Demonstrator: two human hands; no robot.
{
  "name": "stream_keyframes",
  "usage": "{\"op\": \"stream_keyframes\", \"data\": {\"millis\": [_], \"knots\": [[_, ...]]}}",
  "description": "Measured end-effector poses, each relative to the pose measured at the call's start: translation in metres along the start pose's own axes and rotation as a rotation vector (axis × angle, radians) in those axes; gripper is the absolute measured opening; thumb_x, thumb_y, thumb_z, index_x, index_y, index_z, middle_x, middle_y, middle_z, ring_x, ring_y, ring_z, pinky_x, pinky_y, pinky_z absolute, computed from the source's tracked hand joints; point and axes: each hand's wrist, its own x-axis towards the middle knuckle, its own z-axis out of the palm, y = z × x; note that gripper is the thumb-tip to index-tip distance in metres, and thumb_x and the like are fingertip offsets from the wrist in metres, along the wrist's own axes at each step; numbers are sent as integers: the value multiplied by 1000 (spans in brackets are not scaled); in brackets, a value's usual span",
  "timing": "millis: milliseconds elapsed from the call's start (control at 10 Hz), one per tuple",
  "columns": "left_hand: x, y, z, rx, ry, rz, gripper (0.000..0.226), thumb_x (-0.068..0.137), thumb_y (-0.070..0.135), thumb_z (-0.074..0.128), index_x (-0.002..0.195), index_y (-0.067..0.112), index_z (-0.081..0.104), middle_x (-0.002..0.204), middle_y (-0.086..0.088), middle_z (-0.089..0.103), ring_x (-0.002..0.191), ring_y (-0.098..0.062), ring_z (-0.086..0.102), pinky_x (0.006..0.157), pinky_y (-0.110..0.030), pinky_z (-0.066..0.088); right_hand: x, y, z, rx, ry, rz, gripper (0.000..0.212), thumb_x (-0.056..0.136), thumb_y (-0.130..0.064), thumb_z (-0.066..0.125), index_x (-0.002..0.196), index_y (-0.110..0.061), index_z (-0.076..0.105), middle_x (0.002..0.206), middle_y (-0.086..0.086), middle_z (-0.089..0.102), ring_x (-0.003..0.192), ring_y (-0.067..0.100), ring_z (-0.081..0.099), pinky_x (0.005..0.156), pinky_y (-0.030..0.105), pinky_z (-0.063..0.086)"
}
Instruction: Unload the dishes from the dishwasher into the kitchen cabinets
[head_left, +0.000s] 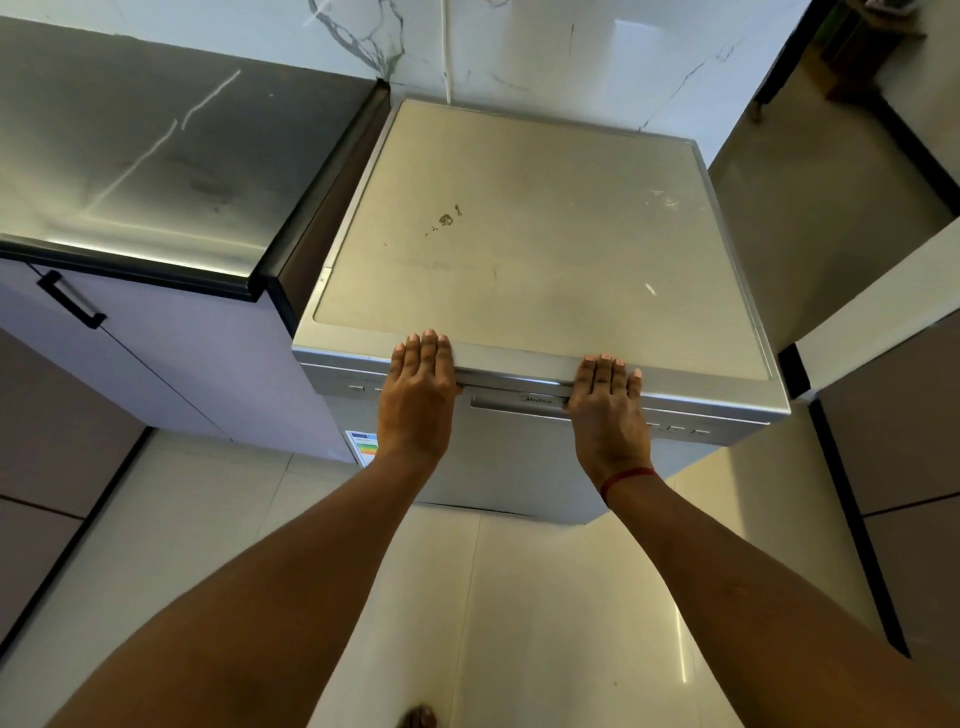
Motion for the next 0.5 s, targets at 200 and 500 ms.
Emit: {"op": "stream_keyframes", "data": {"millis": [200,500], "knots": [[9,-2,-21,100,-227,14,65,89,16,67,142,-5,36,145,-26,41,134,-37,43,113,-41,26,1,1,-16,62,-155,14,56,80,-10,74,127,12,52,121,35,58,114,47,57,97,58,44],[45,-43,-101,70,-655,288,60,91,36,57,141,11,35,132,-14,51,121,-34,52,103,-50,37,15,11,-97,424,-354,13,47,95,-53,42,100,-11,63,98,12,67,95,30,64,77,33,48]]}}
